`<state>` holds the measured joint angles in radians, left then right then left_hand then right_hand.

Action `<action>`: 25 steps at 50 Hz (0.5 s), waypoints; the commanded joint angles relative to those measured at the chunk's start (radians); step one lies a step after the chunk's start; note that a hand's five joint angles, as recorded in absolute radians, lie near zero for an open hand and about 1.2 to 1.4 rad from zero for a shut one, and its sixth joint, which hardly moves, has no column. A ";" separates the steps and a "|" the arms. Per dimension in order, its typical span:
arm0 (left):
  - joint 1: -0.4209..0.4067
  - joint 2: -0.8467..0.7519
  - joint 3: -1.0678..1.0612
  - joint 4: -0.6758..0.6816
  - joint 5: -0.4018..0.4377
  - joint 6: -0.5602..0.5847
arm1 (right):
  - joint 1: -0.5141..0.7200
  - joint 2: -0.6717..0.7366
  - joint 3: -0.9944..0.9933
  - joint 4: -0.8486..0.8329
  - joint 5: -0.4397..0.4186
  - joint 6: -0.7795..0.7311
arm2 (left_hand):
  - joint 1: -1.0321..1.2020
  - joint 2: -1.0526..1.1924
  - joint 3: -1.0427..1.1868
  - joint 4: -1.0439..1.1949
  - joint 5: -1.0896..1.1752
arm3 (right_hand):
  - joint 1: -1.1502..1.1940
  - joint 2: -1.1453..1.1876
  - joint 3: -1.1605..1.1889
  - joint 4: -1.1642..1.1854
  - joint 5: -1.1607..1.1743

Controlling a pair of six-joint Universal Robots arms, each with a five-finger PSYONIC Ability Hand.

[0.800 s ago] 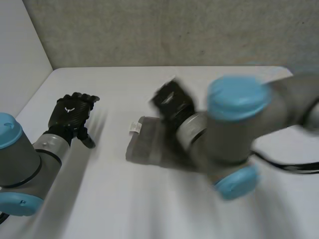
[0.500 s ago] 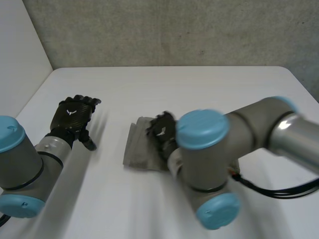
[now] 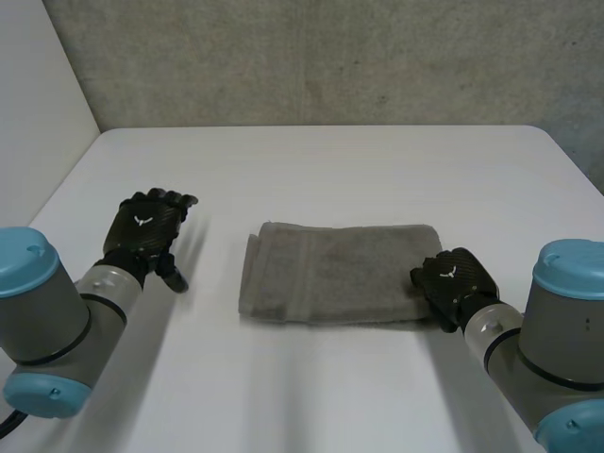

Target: Fold the towel.

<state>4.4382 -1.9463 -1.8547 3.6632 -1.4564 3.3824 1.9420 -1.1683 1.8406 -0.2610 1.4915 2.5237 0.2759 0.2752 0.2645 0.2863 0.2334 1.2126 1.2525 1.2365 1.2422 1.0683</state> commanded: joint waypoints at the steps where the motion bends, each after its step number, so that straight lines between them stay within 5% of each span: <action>1: -0.007 0.000 -0.003 0.000 -0.001 0.000 | -0.017 0.004 -0.021 0.005 0.007 -0.008 | -0.086 -0.085 -0.075 -0.096 -0.218 | 0.184 0.144 0.160 0.154 0.153; 10: -0.017 0.052 0.052 -0.015 -0.005 -0.012 | 0.014 -0.103 -0.184 0.048 0.024 -0.187 | -0.086 -0.085 -0.075 -0.096 -0.218 | 0.184 0.144 0.160 0.154 0.153; 15: -0.052 0.098 0.097 -0.015 -0.012 -0.064 | 0.349 0.028 -0.361 0.069 0.023 -0.215 | -0.086 -0.085 -0.075 -0.096 -0.218 | 0.184 0.144 0.160 0.154 0.153; 22: -0.062 0.106 0.164 -0.019 -0.018 -0.264 | 0.528 0.223 -0.483 0.146 0.029 -0.220 | -0.083 -0.082 -0.072 -0.093 -0.215 | 0.184 0.144 0.160 0.154 0.153; 23: -0.063 0.101 0.178 -0.020 -0.018 -0.302 | 0.535 0.251 -0.497 0.169 0.032 -0.212 | -0.080 -0.079 -0.069 -0.090 -0.212 | -0.080 -0.120 -0.104 -0.109 -0.110; 24: -0.063 0.101 0.178 -0.020 -0.018 -0.302 | 0.534 0.266 -0.503 0.178 0.039 -0.203 | -0.080 -0.079 -0.069 -0.090 -0.212 | -0.582 -0.622 -0.606 -0.612 -0.613; 25: -0.065 0.095 0.189 -0.026 -0.022 -0.333 | 0.534 0.266 -0.503 0.178 0.039 -0.203 | -0.080 -0.079 -0.069 -0.090 -0.212 | -0.587 -0.627 -0.611 -0.617 -0.618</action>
<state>4.3769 -1.8409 -1.7083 3.6453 -1.4722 3.1831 2.4247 -1.0064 1.3867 -0.1412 1.5199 2.3016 0.2759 0.2752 0.2645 0.2863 0.2330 1.1415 1.1571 1.1698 1.1648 1.0029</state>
